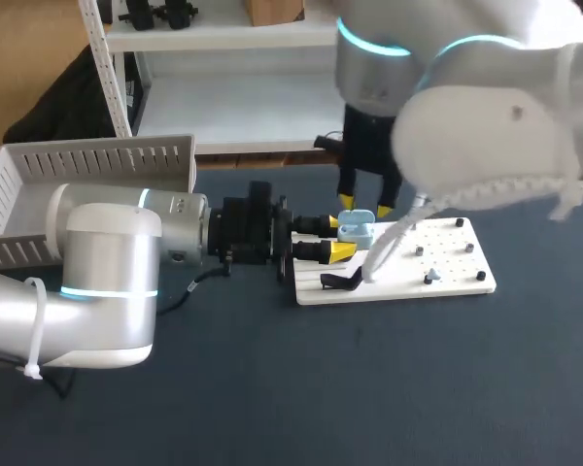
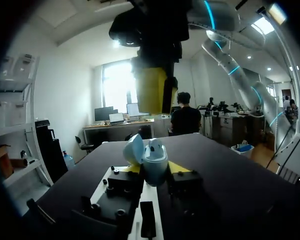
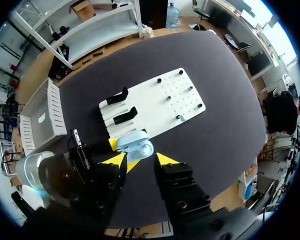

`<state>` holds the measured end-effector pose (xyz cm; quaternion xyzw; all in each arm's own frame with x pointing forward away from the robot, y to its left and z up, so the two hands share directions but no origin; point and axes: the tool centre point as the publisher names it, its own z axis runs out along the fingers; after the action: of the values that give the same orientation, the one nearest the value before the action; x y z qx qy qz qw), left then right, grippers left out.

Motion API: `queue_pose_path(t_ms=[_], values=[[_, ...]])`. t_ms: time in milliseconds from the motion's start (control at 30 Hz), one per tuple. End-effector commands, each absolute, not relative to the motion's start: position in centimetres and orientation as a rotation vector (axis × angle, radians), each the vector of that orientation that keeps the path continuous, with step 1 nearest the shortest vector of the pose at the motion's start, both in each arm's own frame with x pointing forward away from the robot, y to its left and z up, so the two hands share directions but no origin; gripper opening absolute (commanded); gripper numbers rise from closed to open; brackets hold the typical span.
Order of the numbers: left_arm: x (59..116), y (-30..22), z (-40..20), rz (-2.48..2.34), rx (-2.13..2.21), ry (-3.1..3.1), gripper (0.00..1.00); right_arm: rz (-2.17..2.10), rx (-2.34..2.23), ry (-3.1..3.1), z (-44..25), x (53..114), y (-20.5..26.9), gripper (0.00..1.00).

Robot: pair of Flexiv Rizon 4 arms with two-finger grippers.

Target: Pick up each earbud case from the left stands, insert the matching earbuds, close the lid, and place the case in the box.

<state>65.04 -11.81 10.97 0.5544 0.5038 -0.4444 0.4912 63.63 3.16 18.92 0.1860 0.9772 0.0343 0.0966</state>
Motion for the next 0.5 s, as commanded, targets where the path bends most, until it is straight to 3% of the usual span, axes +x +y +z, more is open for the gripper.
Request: queue_pose_path(t_ms=[33, 500], values=[[64.9, -11.8, 10.9, -1.075, 1.341, 1.222, 0.0, 0.239, 0.545, 2.799, 19.3, 61.3, -2.1, 0.35], [64.9, -11.8, 10.9, -1.075, 1.341, 1.222, 0.0, 0.367, 0.501, 2.811, 15.4, 63.9, -8.5, 0.45]])
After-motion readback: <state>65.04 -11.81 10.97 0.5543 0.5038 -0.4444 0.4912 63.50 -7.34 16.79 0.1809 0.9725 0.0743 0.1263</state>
